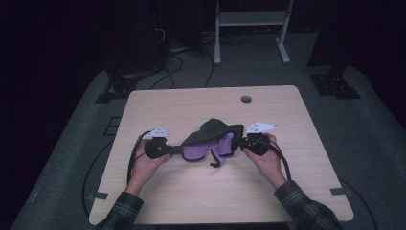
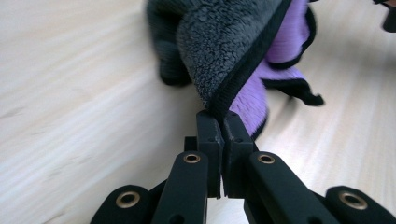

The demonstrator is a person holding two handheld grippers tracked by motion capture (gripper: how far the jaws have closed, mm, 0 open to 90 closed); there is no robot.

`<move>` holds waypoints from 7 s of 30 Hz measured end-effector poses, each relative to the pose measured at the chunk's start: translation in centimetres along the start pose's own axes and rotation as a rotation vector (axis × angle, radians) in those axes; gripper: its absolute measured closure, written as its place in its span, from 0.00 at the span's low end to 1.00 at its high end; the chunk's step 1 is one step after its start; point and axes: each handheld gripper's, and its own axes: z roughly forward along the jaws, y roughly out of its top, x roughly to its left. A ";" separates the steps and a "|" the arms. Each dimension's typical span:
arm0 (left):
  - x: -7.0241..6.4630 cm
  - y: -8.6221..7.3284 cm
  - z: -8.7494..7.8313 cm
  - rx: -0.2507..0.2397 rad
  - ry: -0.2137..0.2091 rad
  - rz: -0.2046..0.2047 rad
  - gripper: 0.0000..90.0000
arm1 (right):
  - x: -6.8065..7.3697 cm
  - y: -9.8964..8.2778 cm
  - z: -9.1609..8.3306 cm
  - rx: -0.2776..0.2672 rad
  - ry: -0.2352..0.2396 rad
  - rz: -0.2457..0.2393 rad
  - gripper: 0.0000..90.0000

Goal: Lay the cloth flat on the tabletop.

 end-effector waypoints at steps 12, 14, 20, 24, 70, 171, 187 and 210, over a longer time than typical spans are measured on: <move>1.3 -0.7 -0.2 0.029 0.092 -0.006 0.93 | -3.9 -1.0 -1.6 0.037 -0.061 0.042 0.93; 1.3 -1.0 0.1 0.044 0.086 -0.008 0.87 | -4.1 -1.4 -1.3 0.047 -0.040 0.057 0.84; 1.5 -1.7 0.1 0.058 0.085 -0.015 0.72 | -4.5 -2.3 -1.2 0.066 0.016 0.081 0.67; 1.4 -2.6 -0.8 0.044 0.064 -0.042 0.65 | -4.3 -3.0 -1.6 0.080 0.035 0.086 0.63; 0.8 -2.3 -2.2 -0.013 0.194 -0.074 0.95 | -2.2 -3.6 -2.8 0.106 -0.079 -0.026 0.94; -3.3 -4.1 -8.2 -0.223 -0.035 -0.109 0.96 | -1.6 -4.9 -13.5 -0.047 0.064 -0.012 0.95; -6.6 -8.0 -9.7 -0.142 -0.084 -0.110 0.96 | 1.6 -8.3 -16.5 -0.006 0.150 -0.032 0.94; -3.4 -7.1 -4.3 0.011 0.031 -0.107 0.75 | -3.1 -9.0 -10.3 0.136 0.002 -0.024 0.73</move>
